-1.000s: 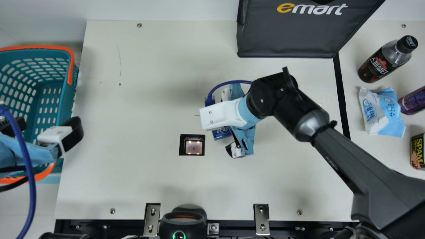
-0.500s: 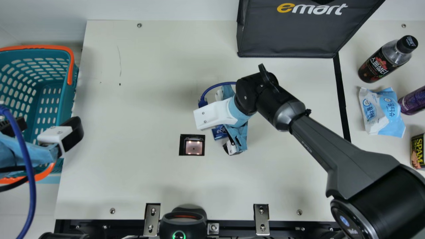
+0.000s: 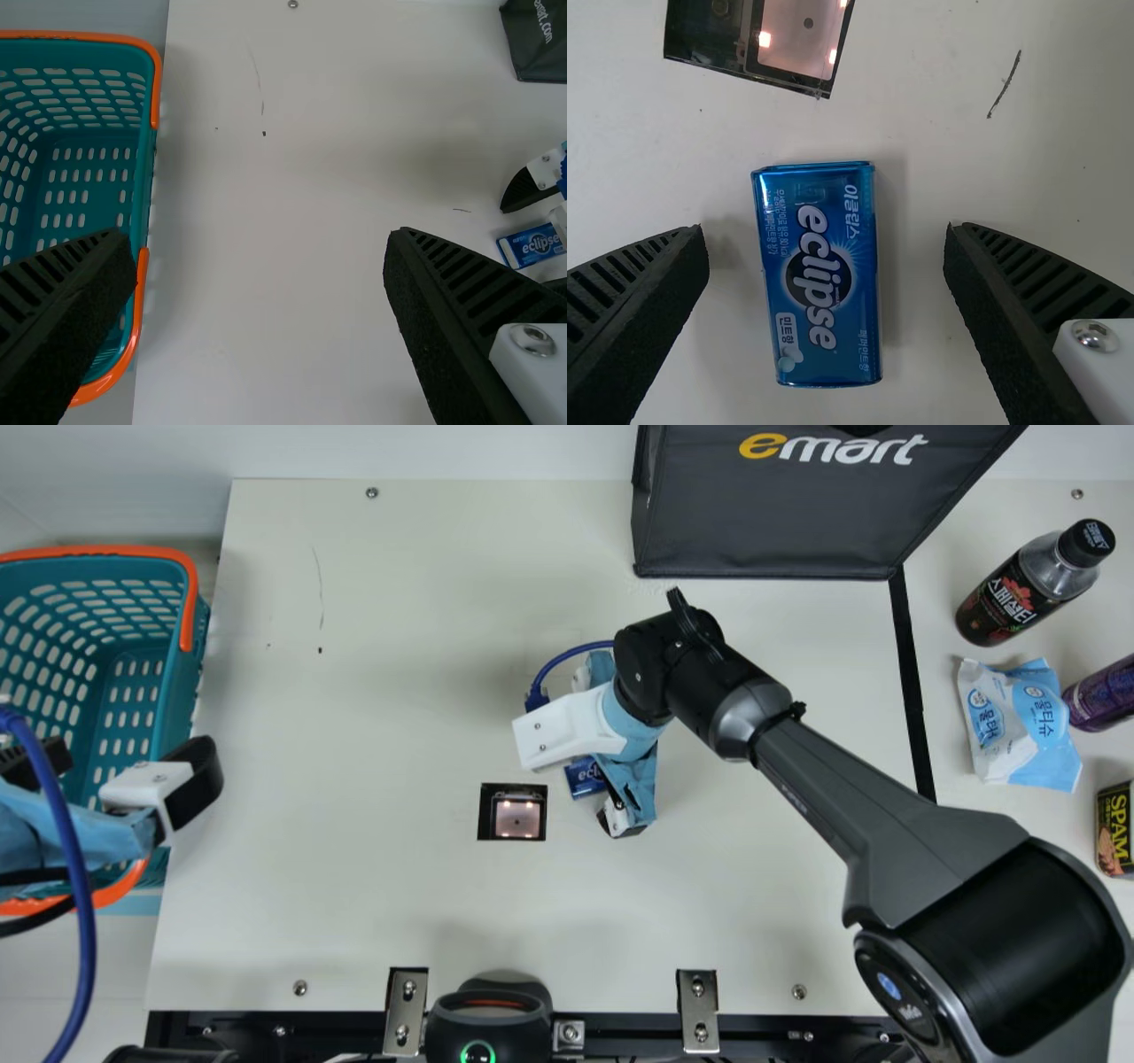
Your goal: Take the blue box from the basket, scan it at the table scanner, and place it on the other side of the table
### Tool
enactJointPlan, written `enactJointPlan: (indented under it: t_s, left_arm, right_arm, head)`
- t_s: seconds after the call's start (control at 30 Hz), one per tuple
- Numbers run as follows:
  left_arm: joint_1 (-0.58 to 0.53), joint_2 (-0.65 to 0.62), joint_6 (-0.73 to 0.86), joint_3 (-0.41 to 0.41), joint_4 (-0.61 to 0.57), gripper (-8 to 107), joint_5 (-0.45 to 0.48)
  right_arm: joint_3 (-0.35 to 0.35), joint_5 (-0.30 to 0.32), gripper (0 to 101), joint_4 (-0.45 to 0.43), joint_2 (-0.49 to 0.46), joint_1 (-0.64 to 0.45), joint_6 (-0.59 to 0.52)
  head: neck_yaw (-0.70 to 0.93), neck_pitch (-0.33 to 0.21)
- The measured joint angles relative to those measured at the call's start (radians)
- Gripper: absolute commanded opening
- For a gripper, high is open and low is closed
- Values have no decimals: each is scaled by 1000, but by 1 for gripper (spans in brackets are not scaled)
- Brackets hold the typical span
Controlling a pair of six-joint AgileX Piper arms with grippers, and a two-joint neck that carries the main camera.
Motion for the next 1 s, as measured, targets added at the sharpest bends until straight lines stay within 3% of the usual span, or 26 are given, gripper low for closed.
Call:
enactJointPlan:
  t_s: [0.4, 0.63, 1.0]
  left_arm:
    - [0, 0, 0, 0, 0, 90, 0]
    - [0, 0, 0, 0, 0, 90, 0]
    - [0, 0, 0, 0, 0, 90, 0]
  right_arm:
    - [-9, 62, 95, -23, 4, 12, 4]
    - [9, 64, 95, -16, -21, 22, 10]
    - [39, -21, 95, -13, -53, 28, 23]
  head:
    - [0, 2]
    - [0, 0]
    - [0, 2]
